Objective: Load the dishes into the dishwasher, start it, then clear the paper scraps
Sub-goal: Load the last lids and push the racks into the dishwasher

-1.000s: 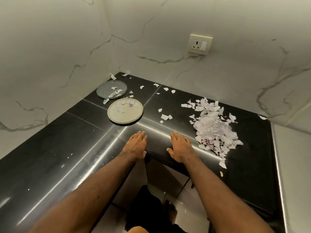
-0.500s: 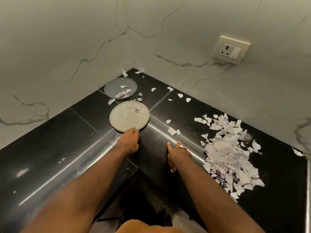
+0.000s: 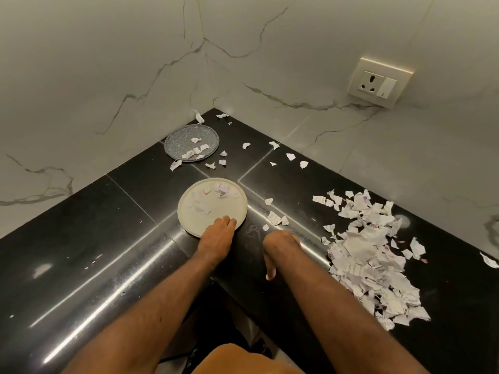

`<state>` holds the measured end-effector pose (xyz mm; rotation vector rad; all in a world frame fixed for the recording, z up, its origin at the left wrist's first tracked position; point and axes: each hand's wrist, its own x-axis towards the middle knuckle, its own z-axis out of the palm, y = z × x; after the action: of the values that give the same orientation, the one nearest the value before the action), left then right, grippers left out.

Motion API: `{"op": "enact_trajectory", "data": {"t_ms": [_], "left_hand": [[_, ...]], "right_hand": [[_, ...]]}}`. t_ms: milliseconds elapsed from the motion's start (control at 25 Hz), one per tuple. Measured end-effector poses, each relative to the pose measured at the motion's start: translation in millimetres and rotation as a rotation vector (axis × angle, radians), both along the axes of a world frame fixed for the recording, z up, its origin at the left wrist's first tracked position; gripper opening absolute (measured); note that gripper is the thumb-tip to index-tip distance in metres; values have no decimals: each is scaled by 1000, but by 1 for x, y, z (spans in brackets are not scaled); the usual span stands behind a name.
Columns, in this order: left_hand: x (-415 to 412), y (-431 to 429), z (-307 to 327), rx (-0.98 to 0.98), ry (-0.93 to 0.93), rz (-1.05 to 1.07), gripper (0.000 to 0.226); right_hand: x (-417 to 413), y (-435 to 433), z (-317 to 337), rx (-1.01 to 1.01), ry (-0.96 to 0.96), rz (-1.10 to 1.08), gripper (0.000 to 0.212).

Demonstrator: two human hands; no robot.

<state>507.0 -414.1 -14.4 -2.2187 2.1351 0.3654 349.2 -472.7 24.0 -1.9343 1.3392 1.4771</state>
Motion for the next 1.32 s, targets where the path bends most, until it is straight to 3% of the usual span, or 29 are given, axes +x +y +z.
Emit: {"op": "enact_trajectory", "data": {"t_ms": [200,320,440,560,640,720,800,920,1040,1160,1320], "left_hand": [[-25,30,-3,9,26,-99,42],[-24,44,-3,25,24,-159,44],[-16,49,-3,32,44,-198,45],[-12,56,-4,27,65,-256,44],[-11,63,-7,-35,92,-260,35],[-14,71,-9,-75,153,-169,17],[-21,78,-9,-117,326,-3,13],[-38,78,-4,-193,651,425,36],[-43,61,-9,-178,753,839,53],[-36,51,-20,-34,761,970,54],[-42,57,-18,64,956,1039,40]], "right_hand": [[-23,-11,2,-146,-289,41,69],[-52,-2,-10,-277,-592,-10,50],[-74,24,-24,-227,-715,-125,38],[-83,51,-36,-525,-910,-358,26],[-88,66,-43,-684,-982,-390,23],[-99,75,-55,-694,-1007,-339,30],[-109,78,-63,-656,-1050,-359,34],[-111,78,-65,-653,-1117,-409,23],[-110,80,-63,-651,-1118,-480,18],[-118,82,-64,-655,-1082,-491,17],[-139,88,-63,-629,-1082,-563,15]]}}
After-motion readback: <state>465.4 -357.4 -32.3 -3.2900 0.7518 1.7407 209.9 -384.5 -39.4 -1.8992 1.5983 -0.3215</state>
